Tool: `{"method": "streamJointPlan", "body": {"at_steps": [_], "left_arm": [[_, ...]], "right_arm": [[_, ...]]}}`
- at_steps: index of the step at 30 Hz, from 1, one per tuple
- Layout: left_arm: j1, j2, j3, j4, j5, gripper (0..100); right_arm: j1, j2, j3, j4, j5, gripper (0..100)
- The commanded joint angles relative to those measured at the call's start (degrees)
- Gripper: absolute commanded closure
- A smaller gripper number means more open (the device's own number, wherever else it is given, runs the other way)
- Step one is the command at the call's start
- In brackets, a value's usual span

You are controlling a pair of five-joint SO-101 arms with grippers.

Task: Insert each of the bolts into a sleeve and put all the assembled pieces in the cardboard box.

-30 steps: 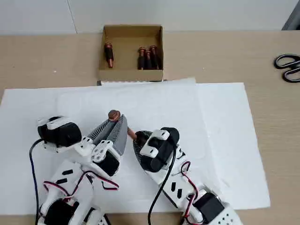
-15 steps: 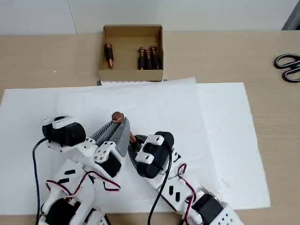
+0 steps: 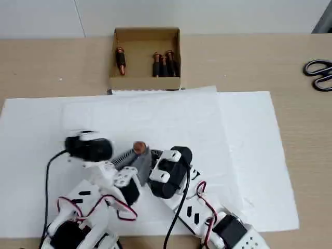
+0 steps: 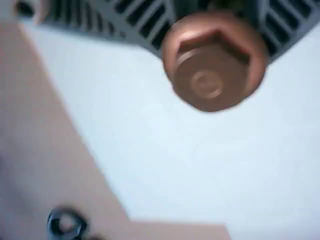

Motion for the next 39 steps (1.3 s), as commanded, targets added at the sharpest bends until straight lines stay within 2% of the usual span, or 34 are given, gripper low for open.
{"method": "streamJointPlan", "body": {"at_steps": [1,7,20,27,35,39], "left_arm": [[3.52,-0.26,-2.33,0.97,-3.16,99],[3.52,-0.18,-0.66,6.33,-3.78,99],[3.25,-0.35,3.21,3.69,-6.68,99],[3.16,-0.18,3.12,3.87,-6.68,79],[3.08,-0.18,0.75,3.87,-6.77,79],[0.97,-0.18,-2.07,4.92,-10.55,79]], "right_arm": [[-0.4,-0.66,-0.7,-1.8,0.26,99.5],[-0.4,-0.75,-0.88,-2.15,0.26,99.5],[-0.4,-0.66,-2.37,-1.8,0.26,99.5],[-0.4,-0.66,-1.93,-1.8,0.26,99.5],[-0.4,-0.66,-0.79,-1.71,0.26,99.5],[-0.4,-0.66,-0.62,-1.71,0.26,99.5]]}}
